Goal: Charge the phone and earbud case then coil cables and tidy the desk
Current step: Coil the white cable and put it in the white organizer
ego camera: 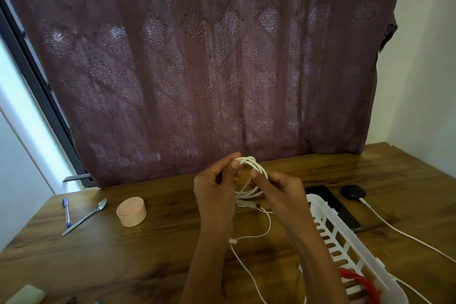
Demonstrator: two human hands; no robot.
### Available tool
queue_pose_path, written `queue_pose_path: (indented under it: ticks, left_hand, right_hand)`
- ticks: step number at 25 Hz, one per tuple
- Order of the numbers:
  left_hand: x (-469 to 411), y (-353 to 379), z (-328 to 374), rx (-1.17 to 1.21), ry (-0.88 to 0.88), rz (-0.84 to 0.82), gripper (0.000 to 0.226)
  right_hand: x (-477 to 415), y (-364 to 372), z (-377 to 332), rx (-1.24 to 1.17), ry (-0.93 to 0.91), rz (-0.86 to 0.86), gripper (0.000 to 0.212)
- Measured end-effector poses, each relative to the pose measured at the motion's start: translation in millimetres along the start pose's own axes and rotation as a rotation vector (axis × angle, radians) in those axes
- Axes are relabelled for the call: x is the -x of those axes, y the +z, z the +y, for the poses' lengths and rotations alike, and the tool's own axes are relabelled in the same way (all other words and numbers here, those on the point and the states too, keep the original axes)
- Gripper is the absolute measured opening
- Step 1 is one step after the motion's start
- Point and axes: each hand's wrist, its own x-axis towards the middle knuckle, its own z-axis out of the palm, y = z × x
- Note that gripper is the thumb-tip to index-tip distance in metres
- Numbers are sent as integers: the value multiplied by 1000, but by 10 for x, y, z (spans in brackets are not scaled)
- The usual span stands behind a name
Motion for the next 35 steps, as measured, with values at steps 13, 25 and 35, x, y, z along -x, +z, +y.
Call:
queue_pose_path:
  ticks: [13,25,35]
  left_hand:
    - [18,-45,26,-87,-5,-282,25]
    - [-54,23,44,-21,-29,143,10]
    - [-77,-100,-73,-109,59,36,15]
  right_hand:
    - [-7,-14,-10,-821,399,-245,30]
    - [82,47,-159,-64,-28,-1,24]
    - [64,-6,-223,-314,188,13,30]
